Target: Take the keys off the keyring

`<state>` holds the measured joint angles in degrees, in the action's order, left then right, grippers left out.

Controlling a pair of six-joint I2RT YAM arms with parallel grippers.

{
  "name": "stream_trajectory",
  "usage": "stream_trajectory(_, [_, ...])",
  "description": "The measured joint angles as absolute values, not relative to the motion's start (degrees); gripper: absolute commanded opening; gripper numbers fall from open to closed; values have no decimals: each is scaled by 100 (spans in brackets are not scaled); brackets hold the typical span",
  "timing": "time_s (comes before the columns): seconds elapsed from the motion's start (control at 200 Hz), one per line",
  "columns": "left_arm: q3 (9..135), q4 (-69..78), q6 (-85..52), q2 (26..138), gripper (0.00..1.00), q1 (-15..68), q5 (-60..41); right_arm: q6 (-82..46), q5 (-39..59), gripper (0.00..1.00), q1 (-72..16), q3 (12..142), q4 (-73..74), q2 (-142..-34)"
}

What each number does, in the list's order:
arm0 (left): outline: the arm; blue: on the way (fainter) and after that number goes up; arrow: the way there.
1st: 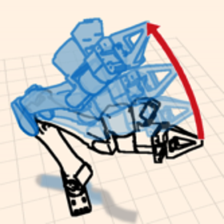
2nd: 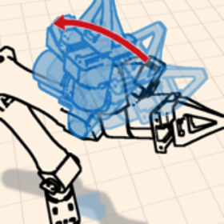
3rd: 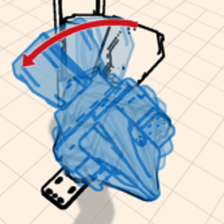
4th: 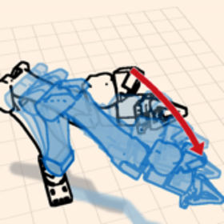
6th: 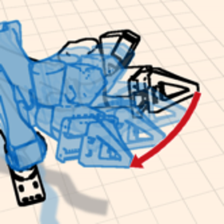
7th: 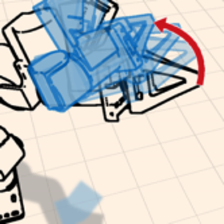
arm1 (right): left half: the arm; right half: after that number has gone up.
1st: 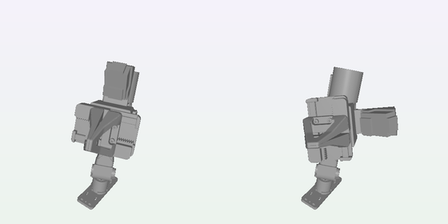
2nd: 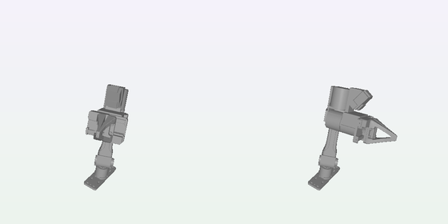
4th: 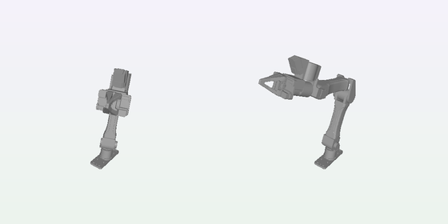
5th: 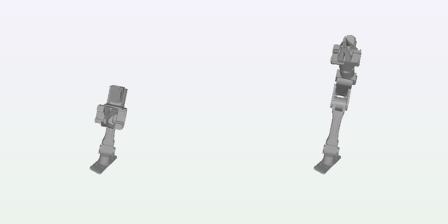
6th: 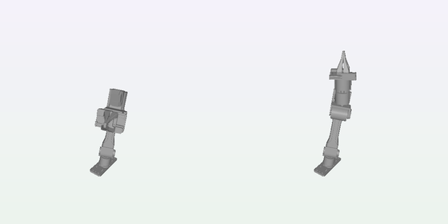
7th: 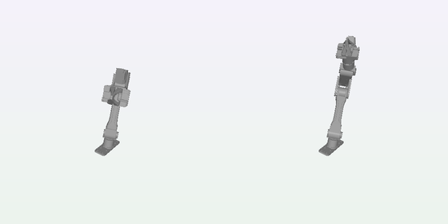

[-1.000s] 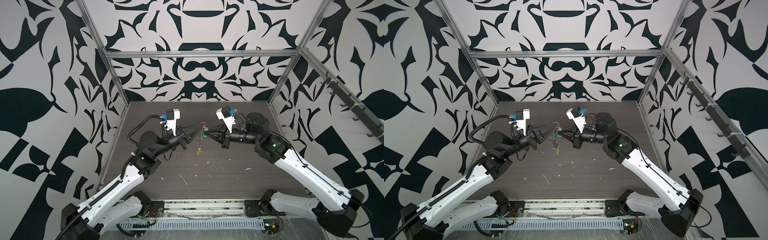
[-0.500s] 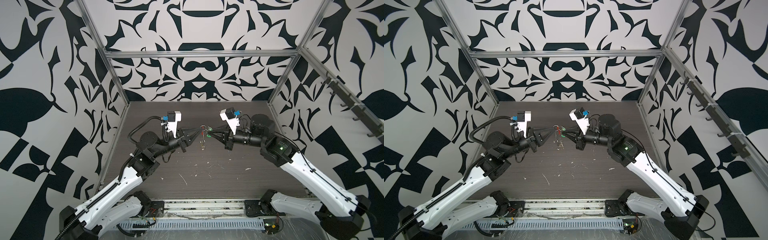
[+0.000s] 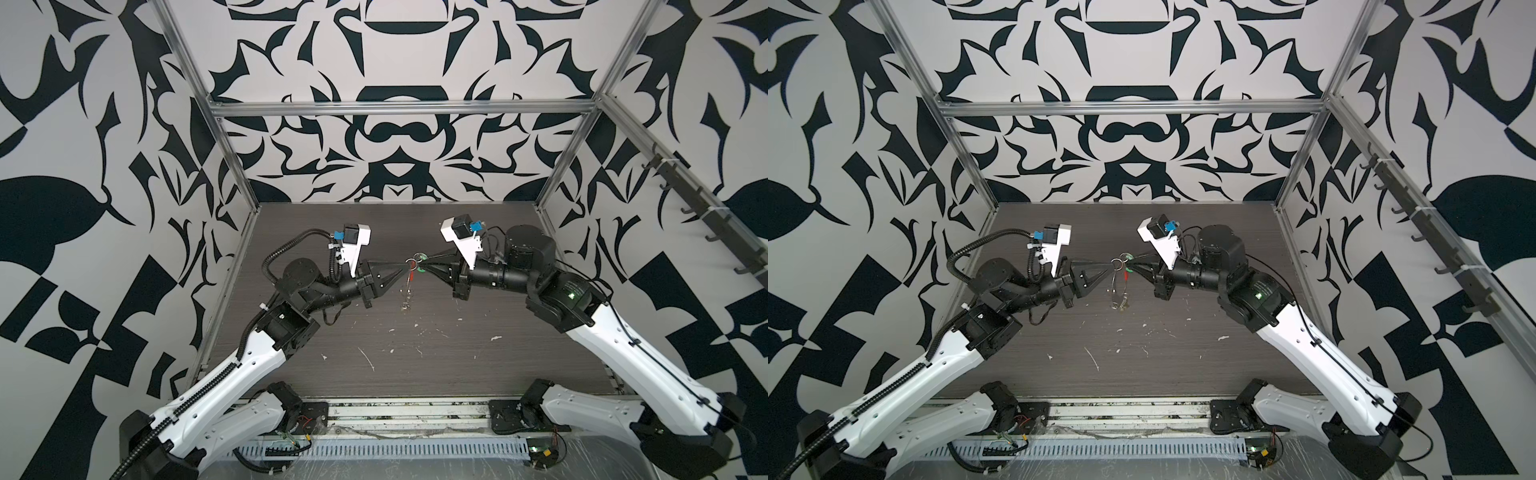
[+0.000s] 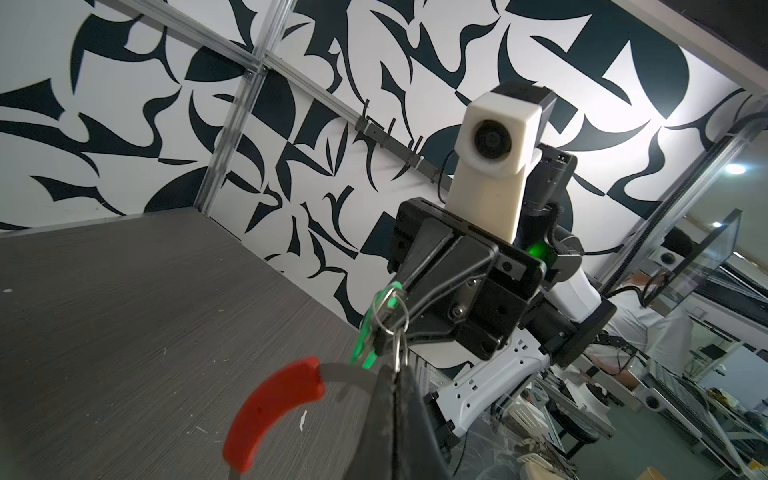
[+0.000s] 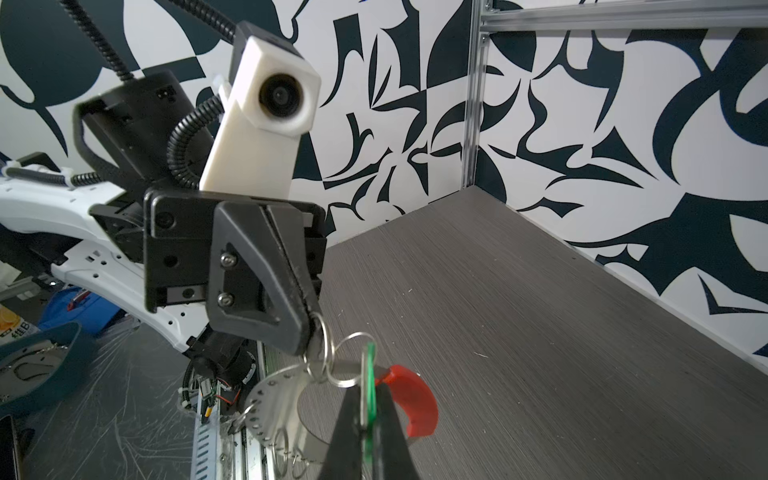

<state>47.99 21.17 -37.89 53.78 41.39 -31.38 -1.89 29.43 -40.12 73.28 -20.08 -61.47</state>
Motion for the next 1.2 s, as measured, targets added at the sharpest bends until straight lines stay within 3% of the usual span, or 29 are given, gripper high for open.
stream_trajectory(0.475, [4880,2635,-4335,5732,0,4088,-3909,344,3603,0,-3970,7935,-2508,-6497])
stream_trajectory(0.585, [4873,2821,-4451,5763,0,4088,-3938,390,3715,18,-3955,8119,-2611,-6611])
stream_trajectory(0.725, [4792,3087,-4558,5763,0,4115,-3986,456,3758,30,-3951,8307,-2637,-6761])
stream_trajectory(1.2, [4018,4512,-4869,5815,0,4115,-3441,268,3439,41,-3988,9054,-3400,-7363])
